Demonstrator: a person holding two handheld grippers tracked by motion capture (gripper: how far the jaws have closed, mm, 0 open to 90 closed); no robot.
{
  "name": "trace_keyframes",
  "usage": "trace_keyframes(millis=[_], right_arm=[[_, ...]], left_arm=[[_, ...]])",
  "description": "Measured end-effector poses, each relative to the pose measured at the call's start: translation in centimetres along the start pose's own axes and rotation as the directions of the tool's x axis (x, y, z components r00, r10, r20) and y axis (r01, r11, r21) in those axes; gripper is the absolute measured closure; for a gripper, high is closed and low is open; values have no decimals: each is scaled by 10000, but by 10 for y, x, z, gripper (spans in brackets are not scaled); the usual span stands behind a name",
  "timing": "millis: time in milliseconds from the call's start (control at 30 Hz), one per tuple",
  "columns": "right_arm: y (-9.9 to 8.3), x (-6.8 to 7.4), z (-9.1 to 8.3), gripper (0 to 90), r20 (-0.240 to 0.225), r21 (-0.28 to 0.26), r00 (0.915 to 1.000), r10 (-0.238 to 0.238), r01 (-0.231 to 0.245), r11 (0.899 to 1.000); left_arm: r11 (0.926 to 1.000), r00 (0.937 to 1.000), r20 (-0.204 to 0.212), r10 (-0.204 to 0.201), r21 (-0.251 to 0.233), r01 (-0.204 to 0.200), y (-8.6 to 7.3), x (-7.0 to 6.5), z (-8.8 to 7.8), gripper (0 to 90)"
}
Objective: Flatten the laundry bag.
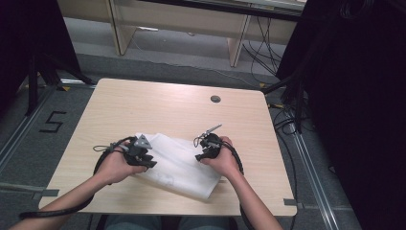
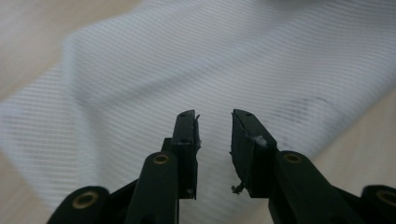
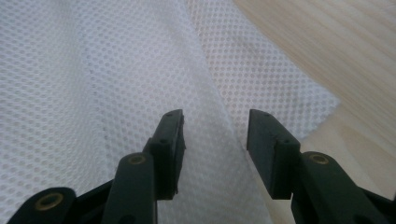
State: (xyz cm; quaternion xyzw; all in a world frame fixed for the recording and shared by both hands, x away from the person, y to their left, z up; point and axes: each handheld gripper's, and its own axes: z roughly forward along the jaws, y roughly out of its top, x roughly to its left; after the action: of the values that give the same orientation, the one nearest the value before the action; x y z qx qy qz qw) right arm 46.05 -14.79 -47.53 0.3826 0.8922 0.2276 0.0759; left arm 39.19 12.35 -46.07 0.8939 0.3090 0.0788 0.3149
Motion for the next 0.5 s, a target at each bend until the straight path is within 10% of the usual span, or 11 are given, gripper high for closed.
trace_keyframes(millis=[133, 333, 500], right_arm=[[6, 4, 10, 643, 72, 417, 9993, -376, 373, 9984], [9, 8, 12, 886, -244, 826, 9976, -645, 663, 9944], [10, 12, 4, 900, -231, 723, 9968, -765, 780, 9943]], left_arm=[[9939, 9960, 471, 754, 775, -789, -1, -12, 16, 740], [9914, 9961, 576, 671, 1082, -730, -3, -19, 33, 749], [9911, 9962, 539, 687, 1104, -743, -4, -21, 36, 744]])
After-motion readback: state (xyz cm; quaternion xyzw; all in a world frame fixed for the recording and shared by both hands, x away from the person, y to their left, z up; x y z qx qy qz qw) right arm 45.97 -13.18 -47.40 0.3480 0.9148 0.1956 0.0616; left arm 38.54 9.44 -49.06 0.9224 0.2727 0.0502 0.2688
